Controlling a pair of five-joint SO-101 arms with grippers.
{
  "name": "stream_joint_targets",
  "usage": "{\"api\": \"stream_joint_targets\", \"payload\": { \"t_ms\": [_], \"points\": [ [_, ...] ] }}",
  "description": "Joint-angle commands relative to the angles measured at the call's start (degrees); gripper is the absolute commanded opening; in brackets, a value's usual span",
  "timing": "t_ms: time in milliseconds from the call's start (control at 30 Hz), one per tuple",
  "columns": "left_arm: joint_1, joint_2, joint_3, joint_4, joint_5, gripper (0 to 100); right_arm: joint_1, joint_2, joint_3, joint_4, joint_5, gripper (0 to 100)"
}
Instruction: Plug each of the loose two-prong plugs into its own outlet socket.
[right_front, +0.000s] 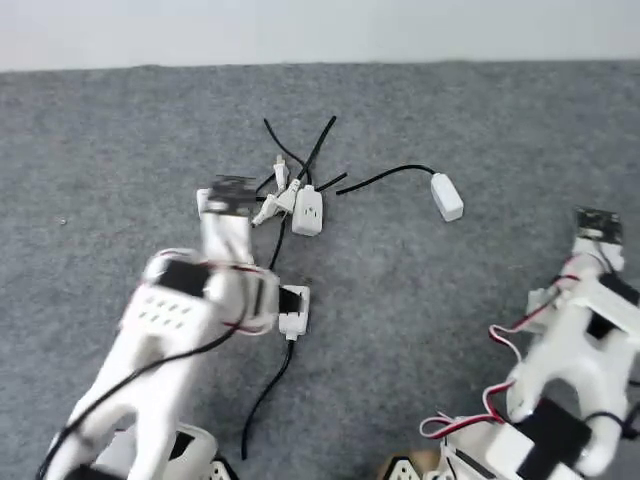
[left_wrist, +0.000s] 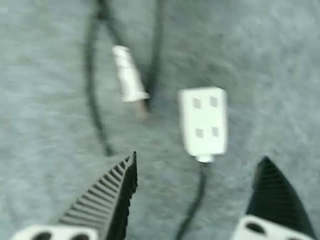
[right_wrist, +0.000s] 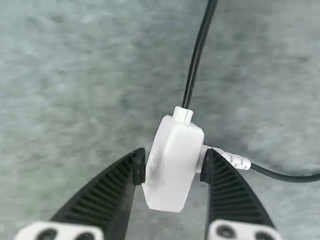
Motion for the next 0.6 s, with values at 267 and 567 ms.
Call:
{"api": "stream_joint_targets", "payload": {
  "t_ms": [267,567],
  "points": [
    [-29.3,-19.8,16.0,-8.7,-11.7,24,-21.0,-0.6,-23.2,21.9,-15.0,16.3],
    [-36.6,-19.8,20.3,-15.9,-11.6,24,-44.7,0.1,-34.6,26.5,-25.2,16.2]
  ]
}}
